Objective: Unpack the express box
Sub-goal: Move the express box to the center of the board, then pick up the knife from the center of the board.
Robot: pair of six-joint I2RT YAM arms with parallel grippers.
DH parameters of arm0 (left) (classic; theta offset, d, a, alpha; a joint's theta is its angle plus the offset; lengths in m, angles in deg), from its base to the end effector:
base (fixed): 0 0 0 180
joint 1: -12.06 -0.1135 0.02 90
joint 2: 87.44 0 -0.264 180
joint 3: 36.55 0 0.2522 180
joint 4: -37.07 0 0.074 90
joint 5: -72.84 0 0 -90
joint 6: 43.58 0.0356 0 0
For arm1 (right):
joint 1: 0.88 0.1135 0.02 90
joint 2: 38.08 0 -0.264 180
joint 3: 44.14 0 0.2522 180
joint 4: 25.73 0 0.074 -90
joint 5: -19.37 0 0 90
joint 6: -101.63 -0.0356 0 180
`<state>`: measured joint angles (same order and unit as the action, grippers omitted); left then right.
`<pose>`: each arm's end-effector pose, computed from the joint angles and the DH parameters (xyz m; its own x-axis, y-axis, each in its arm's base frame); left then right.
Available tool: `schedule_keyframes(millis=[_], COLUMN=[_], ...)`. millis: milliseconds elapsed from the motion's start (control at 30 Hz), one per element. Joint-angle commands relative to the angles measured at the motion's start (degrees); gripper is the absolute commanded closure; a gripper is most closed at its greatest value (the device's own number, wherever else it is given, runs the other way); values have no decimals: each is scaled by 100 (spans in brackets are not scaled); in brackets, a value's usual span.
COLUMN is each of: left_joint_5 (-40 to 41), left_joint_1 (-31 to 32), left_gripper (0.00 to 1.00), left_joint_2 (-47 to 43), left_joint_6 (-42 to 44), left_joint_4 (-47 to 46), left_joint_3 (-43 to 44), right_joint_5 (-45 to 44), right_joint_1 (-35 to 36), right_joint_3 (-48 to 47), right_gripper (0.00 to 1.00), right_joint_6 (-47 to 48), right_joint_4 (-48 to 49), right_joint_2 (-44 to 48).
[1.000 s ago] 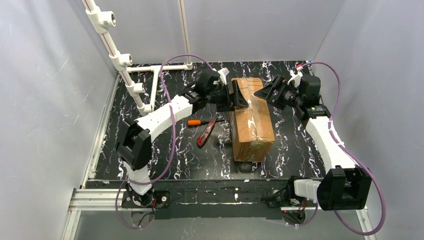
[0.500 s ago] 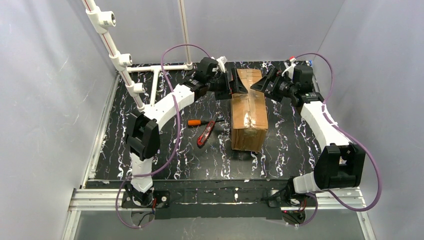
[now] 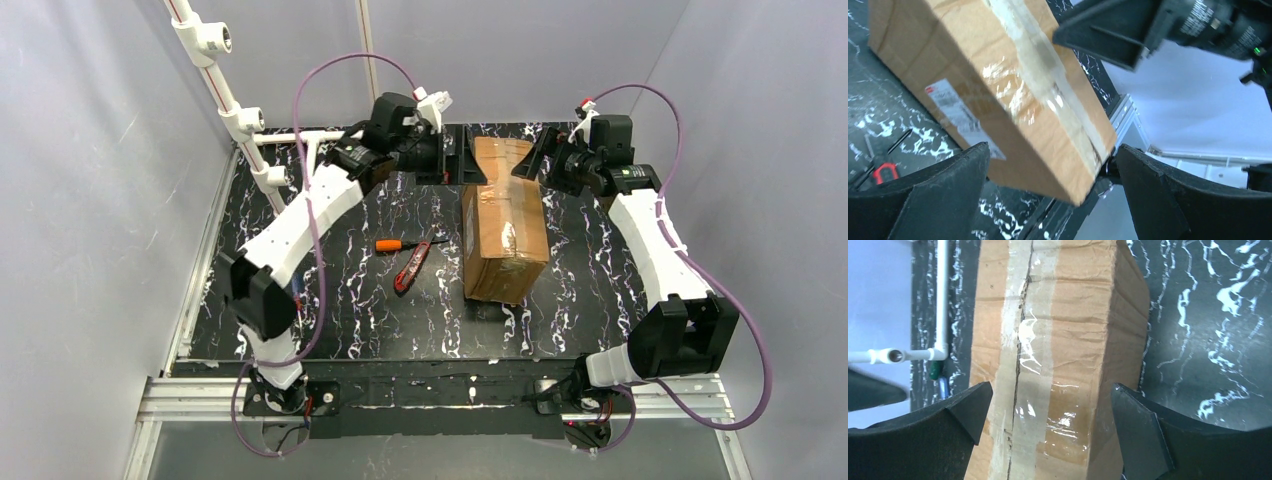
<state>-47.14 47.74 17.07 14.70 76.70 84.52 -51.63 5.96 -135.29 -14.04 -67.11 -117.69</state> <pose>0.3343 -0.2619 0.3999 -0.7327 -0.0345 -0.6796 0.5801 0.4906 -0.6503 0.3093 0.0488 0.3701 -0.6155 0.3387 -0.7116 -0.1402 0.8415 0.5218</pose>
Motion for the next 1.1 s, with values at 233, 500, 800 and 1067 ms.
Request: schedule_keyframes(millis=[233,500,800,1067], left_joint_5=[754,1174,1323,1667], left_joint_1=[-35,-26,-9,2], left_gripper=[3,11,18,20], left_joint_2=[-2079,-2571,-2070,-1248], left_joint_6=[1024,976,984,1231], left_joint_4=[1007,906,386,369], left_joint_3=[-2127,-3804,-4398,-3987], right_joint_5=[-586,-1139,-1253,-1787], right_joint_1=[11,11,11,11], right_joint_3=[-282,-298,-304,-285], right_gripper=[2,2,2,2], right_joint_6=[500,605,626,691], right_joint_4=[-593,-739,-809,-928], right_joint_2=[56,202,369,551])
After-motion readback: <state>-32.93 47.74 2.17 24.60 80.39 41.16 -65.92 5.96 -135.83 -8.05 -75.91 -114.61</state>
